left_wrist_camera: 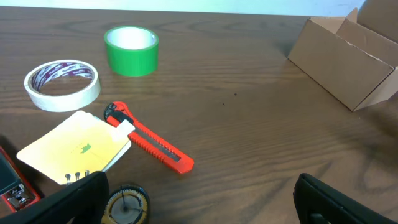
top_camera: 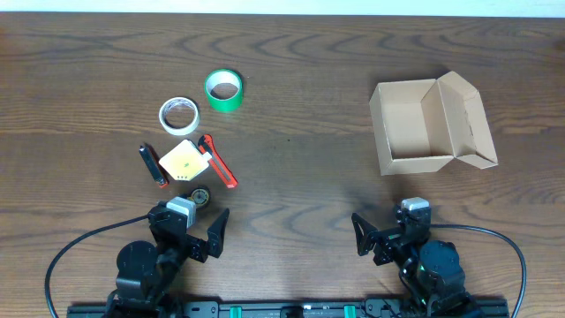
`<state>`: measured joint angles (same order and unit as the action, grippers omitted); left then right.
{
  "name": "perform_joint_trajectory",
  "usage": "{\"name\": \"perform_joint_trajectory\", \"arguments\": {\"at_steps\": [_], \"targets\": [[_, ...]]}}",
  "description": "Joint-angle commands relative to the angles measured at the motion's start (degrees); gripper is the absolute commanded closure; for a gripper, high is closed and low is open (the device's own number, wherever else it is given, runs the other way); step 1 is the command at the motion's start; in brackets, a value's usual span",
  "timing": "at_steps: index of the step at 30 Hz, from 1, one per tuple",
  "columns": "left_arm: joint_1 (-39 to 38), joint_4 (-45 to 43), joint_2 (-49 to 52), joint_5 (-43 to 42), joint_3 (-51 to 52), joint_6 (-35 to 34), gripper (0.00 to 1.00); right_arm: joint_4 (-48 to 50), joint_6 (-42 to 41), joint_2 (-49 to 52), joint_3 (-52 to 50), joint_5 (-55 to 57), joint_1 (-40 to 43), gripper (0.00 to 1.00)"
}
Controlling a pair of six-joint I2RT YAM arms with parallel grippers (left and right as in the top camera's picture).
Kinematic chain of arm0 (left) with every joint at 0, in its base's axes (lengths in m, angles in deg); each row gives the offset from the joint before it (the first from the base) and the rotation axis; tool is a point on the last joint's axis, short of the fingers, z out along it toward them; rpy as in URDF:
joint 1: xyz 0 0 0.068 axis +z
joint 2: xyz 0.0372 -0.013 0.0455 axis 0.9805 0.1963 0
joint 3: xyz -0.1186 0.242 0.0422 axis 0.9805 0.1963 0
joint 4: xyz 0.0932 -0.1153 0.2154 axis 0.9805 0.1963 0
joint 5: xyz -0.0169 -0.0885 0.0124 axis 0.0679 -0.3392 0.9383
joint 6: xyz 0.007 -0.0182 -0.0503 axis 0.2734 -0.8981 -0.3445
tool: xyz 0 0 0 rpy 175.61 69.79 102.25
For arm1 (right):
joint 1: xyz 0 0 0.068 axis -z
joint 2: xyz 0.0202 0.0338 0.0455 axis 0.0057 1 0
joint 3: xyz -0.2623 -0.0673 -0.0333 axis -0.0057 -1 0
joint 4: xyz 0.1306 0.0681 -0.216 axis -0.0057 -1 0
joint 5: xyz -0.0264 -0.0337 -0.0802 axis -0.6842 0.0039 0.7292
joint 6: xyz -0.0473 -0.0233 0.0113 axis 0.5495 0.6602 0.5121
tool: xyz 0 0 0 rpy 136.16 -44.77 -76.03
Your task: Pack container
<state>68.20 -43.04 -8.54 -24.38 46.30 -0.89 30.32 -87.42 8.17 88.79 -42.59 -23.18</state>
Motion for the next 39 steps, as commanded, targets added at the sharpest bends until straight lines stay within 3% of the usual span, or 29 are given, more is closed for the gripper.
{"name": "perform_joint_trajectory", "arguments": {"at_steps": [1,15,21,24,32,39], "targets": [[0.33,0.00,-0.42,-0.17,1.22,1.05,0.05,0.02,-0.79,-0.61,-0.17,0.59,-0.48,0.01],[0.33,0.00,-0.42,-0.17,1.22,1.05,0.05,0.07,-1.29,-0.61,-0.17,0.59,-0.48,0.01],[0.33,0.00,-0.42,-0.17,1.22,1.05,0.05,0.26,-12.50,0.15,-0.07,0.76,-0.37,0.01],[0.33,0.00,-0.42,-0.17,1.22,1.05,0.04,0.50,-13.64,3.13,1.68,0.81,-0.37,0.01],[0.33,0.00,-0.42,-0.17,1.22,1.05,0.05,-1.42,-10.45,24.24,18.21,6.32,2.08,0.01],[0.33,0.00,-0.42,-0.17,1.22,1.05,0.05,-14.56,-17.22,47.58,37.64,8.50,10.49,0.01]]}}
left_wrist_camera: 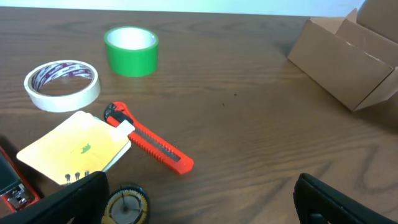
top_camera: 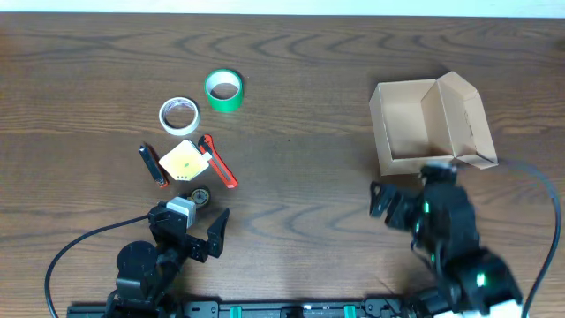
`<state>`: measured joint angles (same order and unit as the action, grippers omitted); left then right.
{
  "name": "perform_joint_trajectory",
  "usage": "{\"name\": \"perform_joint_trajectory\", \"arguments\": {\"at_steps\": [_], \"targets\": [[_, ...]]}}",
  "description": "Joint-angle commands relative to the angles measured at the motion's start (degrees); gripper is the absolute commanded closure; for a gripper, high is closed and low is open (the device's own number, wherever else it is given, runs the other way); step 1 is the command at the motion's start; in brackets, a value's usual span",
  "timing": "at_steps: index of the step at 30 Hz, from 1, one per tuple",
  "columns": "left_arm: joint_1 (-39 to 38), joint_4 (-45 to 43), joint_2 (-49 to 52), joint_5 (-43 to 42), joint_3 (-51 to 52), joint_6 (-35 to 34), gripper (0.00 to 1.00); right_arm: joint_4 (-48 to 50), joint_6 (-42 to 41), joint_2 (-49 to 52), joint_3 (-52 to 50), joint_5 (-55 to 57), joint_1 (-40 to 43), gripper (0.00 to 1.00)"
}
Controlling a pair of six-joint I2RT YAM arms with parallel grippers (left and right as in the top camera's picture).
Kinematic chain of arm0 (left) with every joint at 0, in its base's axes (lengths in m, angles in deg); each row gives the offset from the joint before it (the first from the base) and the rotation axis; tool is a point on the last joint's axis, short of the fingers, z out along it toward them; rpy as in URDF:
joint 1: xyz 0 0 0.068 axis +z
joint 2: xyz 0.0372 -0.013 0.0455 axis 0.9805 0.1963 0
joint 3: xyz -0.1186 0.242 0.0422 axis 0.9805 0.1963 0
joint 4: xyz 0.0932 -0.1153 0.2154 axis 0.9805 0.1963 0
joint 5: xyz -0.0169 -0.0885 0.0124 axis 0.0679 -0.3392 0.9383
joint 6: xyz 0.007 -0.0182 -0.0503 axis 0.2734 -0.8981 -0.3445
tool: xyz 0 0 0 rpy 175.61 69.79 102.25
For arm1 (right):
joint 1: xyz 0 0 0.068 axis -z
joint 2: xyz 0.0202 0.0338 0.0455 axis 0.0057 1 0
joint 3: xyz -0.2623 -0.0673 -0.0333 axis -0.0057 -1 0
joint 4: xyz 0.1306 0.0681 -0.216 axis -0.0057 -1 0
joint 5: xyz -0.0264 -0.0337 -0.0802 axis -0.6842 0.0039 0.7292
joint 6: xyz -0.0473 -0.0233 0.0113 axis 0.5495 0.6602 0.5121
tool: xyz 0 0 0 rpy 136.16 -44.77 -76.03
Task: Pack container
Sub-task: 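Grasp the cardboard box edge with the right gripper and drag it left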
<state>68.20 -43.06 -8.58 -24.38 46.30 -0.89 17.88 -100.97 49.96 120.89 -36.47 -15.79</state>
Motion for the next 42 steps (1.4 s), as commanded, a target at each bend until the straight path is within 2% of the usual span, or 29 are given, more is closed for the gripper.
{"name": "perform_joint_trajectory", "arguments": {"at_steps": [1,7,11,17,22,32,34,35,38,42], "targets": [[0.33,0.02,-0.37,-0.17,1.22,1.05,0.05,-3.74,-3.76,8.72,8.26,2.19,4.74,0.01],[0.33,0.02,-0.37,-0.17,1.22,1.05,0.05,-12.52,-6.56,24.65,20.24,-2.80,13.14,0.01],[0.33,0.02,-0.37,-0.17,1.22,1.05,0.05,-11.17,-6.69,32.17,21.70,-10.99,17.05,0.01],[0.33,0.02,-0.37,-0.17,1.22,1.05,0.05,-9.14,-7.17,37.73,21.70,-12.37,18.91,0.01],[0.33,0.02,-0.37,-0.17,1.22,1.05,0.05,-8.41,-15.96,40.17,21.70,-9.79,20.24,0.04],[0.33,0.02,-0.37,-0.17,1.22,1.05,0.05,-4.02,-19.19,46.97,21.70,-7.89,20.52,0.08],[0.33,0.02,-0.37,-0.17,1.22,1.05,0.05,-3.52,-19.19,48.70,21.70,-7.89,20.52,0.14],[0.33,0.02,-0.37,-0.17,1.22,1.05,0.05,-3.34,-19.19,49.31,21.70,-7.89,20.52,0.25],[0.33,0.02,-0.37,-0.17,1.22,1.05,0.05,-2.75,-18.91,49.88,21.70,-7.89,20.52,0.99],[0.33,0.02,-0.37,-0.17,1.22,1.05,0.05,-2.34,-12.87,49.81,23.02,-7.91,19.65,0.99]]}}
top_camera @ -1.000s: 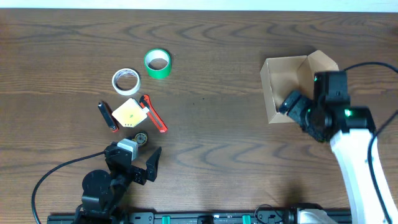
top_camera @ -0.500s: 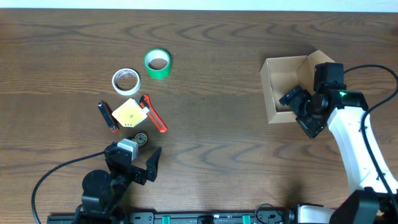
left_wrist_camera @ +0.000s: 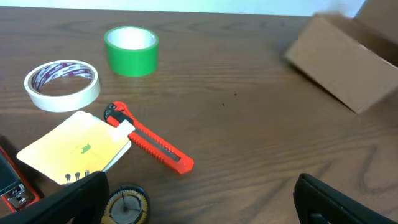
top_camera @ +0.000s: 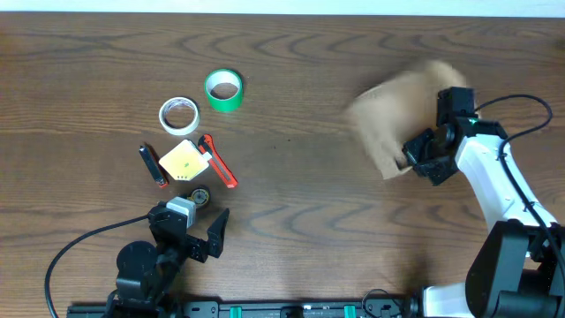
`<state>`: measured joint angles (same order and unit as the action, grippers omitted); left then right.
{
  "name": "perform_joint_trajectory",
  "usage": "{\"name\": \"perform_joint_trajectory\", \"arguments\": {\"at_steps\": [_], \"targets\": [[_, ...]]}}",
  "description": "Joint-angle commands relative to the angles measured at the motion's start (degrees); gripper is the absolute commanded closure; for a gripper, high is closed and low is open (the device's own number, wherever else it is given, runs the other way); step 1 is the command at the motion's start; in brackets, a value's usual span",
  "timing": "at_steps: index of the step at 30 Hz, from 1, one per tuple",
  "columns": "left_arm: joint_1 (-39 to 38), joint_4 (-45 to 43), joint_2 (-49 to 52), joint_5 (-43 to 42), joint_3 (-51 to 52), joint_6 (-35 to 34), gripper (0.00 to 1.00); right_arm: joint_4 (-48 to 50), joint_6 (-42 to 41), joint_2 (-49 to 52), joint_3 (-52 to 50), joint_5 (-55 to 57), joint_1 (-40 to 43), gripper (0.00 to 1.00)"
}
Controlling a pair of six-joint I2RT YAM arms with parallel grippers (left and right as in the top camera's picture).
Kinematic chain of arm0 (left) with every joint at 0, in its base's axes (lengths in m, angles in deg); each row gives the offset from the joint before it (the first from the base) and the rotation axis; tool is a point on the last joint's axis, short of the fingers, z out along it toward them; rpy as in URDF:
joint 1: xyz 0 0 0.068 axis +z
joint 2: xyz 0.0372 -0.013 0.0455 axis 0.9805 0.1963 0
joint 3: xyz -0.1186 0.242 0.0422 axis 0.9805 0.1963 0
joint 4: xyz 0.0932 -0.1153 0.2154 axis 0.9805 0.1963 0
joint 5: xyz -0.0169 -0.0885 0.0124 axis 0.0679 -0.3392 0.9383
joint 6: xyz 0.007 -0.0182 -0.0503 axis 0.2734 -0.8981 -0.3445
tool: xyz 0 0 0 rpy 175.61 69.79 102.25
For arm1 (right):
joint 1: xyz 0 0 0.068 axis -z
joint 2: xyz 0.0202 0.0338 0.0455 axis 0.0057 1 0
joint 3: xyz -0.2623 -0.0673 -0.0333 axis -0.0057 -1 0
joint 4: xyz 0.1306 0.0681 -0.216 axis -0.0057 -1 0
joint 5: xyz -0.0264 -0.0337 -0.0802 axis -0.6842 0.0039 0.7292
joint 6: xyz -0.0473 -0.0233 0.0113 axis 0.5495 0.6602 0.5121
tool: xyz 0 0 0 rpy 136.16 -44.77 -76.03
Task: Pack container
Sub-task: 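Grasp the cardboard box edge with the right gripper and drag it left, then push the box toward the table center with the right gripper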
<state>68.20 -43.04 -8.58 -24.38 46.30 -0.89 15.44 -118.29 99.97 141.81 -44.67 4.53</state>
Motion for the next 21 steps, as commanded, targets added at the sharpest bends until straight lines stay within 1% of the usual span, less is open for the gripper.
{"name": "perform_joint_trajectory", "arguments": {"at_steps": [1,5,8,12,14,15,17,21], "targets": [[0.33,0.00,-0.37,-0.17,1.22,1.05,0.05,0.11,6.27,-0.20,2.60,0.26,-1.16,0.99],[0.33,0.00,-0.37,-0.17,1.22,1.05,0.05,0.28,19.54,-0.20,6.32,-2.71,-5.81,0.99],[0.33,0.00,-0.37,-0.17,1.22,1.05,0.05,0.22,29.55,-0.20,8.85,-3.50,-10.91,0.99],[0.33,0.00,-0.37,-0.17,1.22,1.05,0.05,0.37,44.76,-0.20,10.38,-5.97,-17.33,0.99],[0.33,0.00,-0.37,-0.17,1.22,1.05,0.05,0.09,50.29,-0.20,10.40,-6.47,-19.56,0.99],[0.33,0.00,-0.37,-0.17,1.22,1.05,0.05,-0.28,52.43,-0.20,10.40,-6.25,-20.55,0.99],[0.33,0.00,-0.37,-0.17,1.22,1.05,0.05,-0.79,53.72,-0.17,10.40,-6.12,-21.09,0.99],[0.33,0.00,-0.37,-0.17,1.22,1.05,0.05,-0.50,53.64,0.22,10.40,-5.35,-20.87,0.99]]}}
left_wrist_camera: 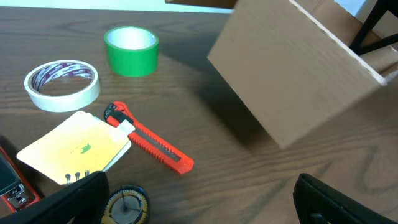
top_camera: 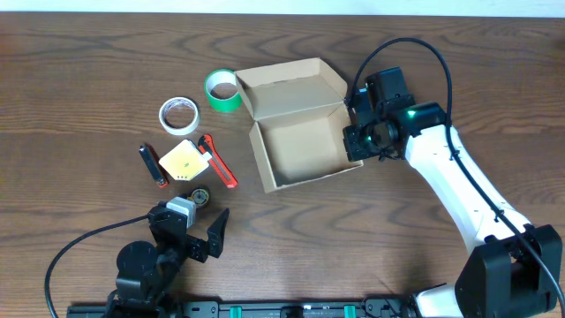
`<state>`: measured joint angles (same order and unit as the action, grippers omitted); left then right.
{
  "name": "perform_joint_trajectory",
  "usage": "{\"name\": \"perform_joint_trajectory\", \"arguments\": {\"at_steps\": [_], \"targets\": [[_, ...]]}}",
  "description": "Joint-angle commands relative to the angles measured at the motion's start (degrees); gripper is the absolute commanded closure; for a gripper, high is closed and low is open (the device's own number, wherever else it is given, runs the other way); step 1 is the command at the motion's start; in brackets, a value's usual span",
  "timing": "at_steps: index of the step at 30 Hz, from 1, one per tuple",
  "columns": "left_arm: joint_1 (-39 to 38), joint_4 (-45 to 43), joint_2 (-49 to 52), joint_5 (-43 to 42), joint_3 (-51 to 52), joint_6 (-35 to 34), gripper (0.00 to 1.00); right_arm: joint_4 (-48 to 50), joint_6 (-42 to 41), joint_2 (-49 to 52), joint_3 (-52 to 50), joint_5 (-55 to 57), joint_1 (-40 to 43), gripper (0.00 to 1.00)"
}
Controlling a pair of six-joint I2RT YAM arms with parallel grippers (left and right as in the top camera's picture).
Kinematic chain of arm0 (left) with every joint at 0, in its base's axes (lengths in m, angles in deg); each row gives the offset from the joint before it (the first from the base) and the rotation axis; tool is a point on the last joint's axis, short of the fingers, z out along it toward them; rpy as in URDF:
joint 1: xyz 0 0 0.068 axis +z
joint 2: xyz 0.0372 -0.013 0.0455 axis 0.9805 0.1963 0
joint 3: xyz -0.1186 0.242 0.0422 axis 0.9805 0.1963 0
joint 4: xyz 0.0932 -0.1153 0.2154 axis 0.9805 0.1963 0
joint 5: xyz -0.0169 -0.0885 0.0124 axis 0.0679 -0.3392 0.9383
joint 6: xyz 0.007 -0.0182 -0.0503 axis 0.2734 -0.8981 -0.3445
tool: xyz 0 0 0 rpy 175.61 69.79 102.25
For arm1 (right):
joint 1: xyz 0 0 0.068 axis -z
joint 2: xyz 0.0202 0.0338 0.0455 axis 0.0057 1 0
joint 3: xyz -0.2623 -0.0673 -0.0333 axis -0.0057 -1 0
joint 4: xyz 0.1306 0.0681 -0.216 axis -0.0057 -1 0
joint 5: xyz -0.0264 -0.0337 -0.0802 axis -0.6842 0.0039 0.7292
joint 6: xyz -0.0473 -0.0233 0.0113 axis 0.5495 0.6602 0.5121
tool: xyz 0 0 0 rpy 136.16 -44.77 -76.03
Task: Pack container
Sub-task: 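Push the box toward the table center with the right gripper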
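An open cardboard box (top_camera: 300, 150) sits mid-table with its lid flap standing at the far side. My right gripper (top_camera: 354, 141) is shut on the box's right wall. Left of the box lie a green tape roll (top_camera: 223, 90), a white tape roll (top_camera: 179, 115), a yellow notepad (top_camera: 182, 161), a red utility knife (top_camera: 219, 162), a black-and-red tool (top_camera: 153, 165) and a small round tape measure (top_camera: 200, 196). My left gripper (top_camera: 199, 235) rests open at the near edge, just behind the tape measure (left_wrist_camera: 126, 204). In the left wrist view the box (left_wrist_camera: 292, 87) fills the right.
The box's far left corner stands close to the green tape roll (left_wrist_camera: 131, 50). The knife (left_wrist_camera: 149, 145) lies between the notepad (left_wrist_camera: 74, 147) and the box. Bare wood stretches along the near side and to the right of the box.
The box has moved from the right part of the table to the middle, beside the green tape, and has turned. My right gripper came leftward with it. The left arm is unchanged.
Both arms rested at the near edge and the box stood at the far right. Then my right arm was up by the box's near side. Later it was at the box's right wall with the box shifted left. Now the box stands mid-table.
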<state>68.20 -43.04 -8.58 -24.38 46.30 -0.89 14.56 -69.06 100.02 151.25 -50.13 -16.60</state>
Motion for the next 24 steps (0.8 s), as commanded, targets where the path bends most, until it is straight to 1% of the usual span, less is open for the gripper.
{"name": "perform_joint_trajectory", "arguments": {"at_steps": [1,5,7,11,14,20,24], "targets": [[0.33,0.00,-0.37,-0.17,1.22,1.05,0.05,0.76,3.67,0.37,0.96,1.07,0.26,0.99],[0.33,0.00,-0.37,-0.17,1.22,1.05,0.05,1.81,0.13,1.97,1.05,3.37,-0.13,0.99],[0.33,0.00,-0.37,-0.17,1.22,1.05,0.05,1.84,-4.68,3.17,1.07,5.86,-0.50,0.99],[0.33,0.00,-0.37,-0.17,1.22,1.05,0.05,2.45,-12.24,5.95,1.27,6.21,-1.55,0.99],[0.33,0.00,-0.37,-0.17,1.22,1.05,0.05,2.64,-13.92,7.98,2.25,6.29,-2.71,0.99],[0.33,0.00,-0.37,-0.17,1.22,1.05,0.05,0.39,-19.26,12.09,7.63,9.38,-4.72,0.99],[0.33,0.00,-0.37,-0.17,1.22,1.05,0.05,-2.36,-19.63,14.27,11.02,12.24,-5.53,0.99]]}}
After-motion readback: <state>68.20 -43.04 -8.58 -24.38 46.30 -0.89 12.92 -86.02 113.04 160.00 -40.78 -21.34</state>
